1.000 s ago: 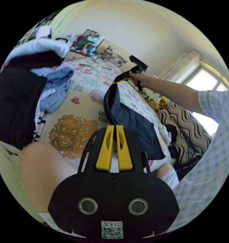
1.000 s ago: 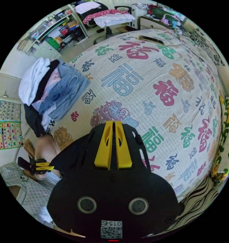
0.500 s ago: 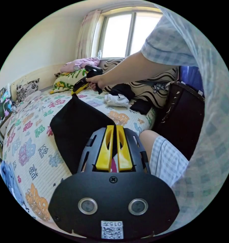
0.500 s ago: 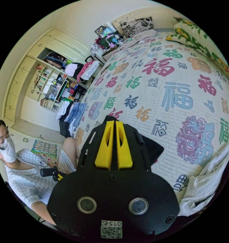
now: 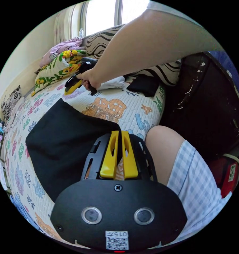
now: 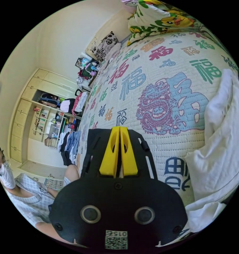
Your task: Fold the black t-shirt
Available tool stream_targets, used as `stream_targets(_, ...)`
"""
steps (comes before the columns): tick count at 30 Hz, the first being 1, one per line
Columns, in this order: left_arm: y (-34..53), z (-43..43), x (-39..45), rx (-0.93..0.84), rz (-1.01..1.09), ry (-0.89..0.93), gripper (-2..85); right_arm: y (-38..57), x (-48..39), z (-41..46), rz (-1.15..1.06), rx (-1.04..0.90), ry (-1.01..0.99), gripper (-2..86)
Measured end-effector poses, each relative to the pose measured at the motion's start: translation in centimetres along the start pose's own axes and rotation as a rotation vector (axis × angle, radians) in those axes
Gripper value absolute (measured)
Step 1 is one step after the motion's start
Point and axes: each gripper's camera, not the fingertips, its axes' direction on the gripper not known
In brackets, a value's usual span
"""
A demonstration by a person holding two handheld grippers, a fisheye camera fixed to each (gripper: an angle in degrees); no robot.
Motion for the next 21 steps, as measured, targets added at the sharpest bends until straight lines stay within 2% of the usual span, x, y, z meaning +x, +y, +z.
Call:
stream_targets(3,-1.6,1.9,-0.1,-0.025,0.009,0.004,-0.4,0.8,0.3,-2.0,-0.023,-0.017,-0.053,4.3)
stream_targets(6,-3.2,1.5,-0.2,0.06,0.024,-0.012,-0.5,0.9,-0.7,-2.2,-0.082,-0.11,0.016,7.6)
stream_targets(8,-4.1,3.1,-0.2,0.008,0.036,-0.017,-0.5,0.7,-0.9,-1.5,-0.08,-0.158,0.114,6.2)
stream_targets(10,-4.2,4.0,-0.5,-0.009,0.045,-0.015,-0.4,0.6,-0.2,-1.1,-0.023,-0.18,0.106,1.2)
stream_targets(16,-4.3,4.9,-1.7,0.014,0.105,-0.062,0.0,2.1,1.0,-4.7,0.017,-0.094,0.17,0.1)
stream_targets(21,-3.5,9.9,-3.6,-0.122,0.119,-0.058,2.3,3.8,1.8,-5.9,0.059,-0.065,0.186,3.4)
